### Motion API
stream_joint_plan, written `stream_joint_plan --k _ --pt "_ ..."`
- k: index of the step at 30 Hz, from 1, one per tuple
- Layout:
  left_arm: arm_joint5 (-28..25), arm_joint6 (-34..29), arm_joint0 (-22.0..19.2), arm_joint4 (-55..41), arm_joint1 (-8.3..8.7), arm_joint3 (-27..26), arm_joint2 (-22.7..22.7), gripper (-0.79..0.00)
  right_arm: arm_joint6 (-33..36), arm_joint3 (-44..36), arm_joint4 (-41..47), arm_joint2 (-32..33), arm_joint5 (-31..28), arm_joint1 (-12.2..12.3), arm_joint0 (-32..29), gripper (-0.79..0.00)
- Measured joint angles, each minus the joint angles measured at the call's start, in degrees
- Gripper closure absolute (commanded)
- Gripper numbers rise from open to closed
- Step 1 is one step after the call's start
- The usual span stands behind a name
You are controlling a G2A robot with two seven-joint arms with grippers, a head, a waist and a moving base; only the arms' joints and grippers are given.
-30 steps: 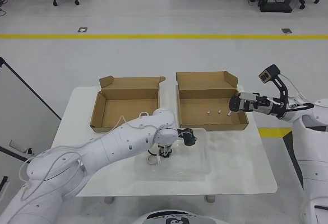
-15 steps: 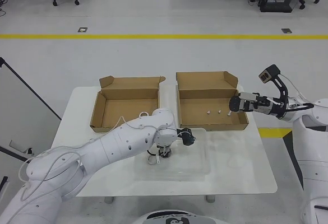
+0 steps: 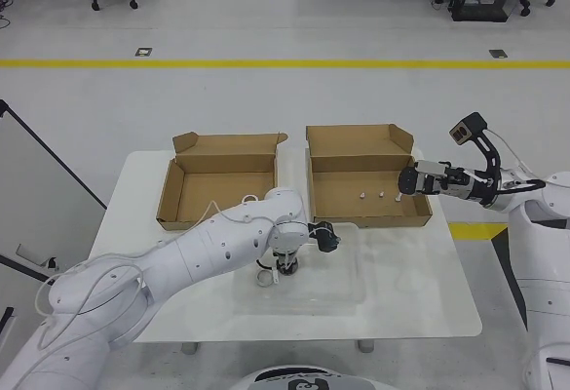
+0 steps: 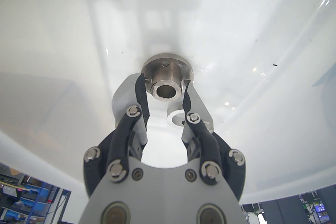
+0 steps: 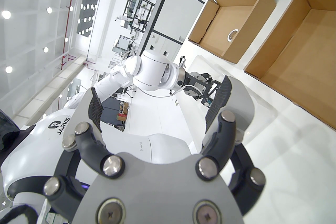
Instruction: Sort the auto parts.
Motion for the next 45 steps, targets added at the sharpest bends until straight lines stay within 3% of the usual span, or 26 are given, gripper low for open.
stream_joint_plan --k 3,6,8,9,16,22,38,45 --pt "-0.1 0.1 0.2 0.1 -0.13 0.2 0.0 -0.320 0.0 0.0 0.0 0.0 0.0 0.0 0.0 -0.785" --pt "-0.3 0.3 0.4 0.3 -0.30 0.5 0.0 -0.203 0.0 0.0 0.0 0.0 0.0 0.0 0.0 -0.785" --pt "-0.4 0.4 0.4 0.4 -0.42 0.8 0.0 -0.018 0.0 0.0 0.0 0.0 0.0 0.0 0.0 -0.785" --pt "-0.4 0.4 0.4 0.4 -0.46 1.0 0.0 0.000 0.0 0.0 0.0 0.0 0.0 0.0 0.0 -0.785" --pt "-0.5 0.5 -0.2 -0.1 -0.59 1.0 0.0 0.000 0.0 0.0 0.0 0.0 0.0 0.0 0.0 -0.785" --pt "0.6 -0.6 -2.7 -3.8 0.50 -2.0 0.0 0.000 0.0 0.0 0.0 0.0 0.0 0.0 0.0 -0.785" --pt "5.5 -5.5 -9.2 -13.6 7.54 -20.6 -3.7 0.000 0.0 0.0 0.0 0.0 0.0 0.0 0.0 -0.785" --pt "6.0 -5.8 -9.8 -13.9 9.61 -24.2 -5.4 0.000 0.0 0.0 0.0 0.0 0.0 0.0 0.0 -0.785"
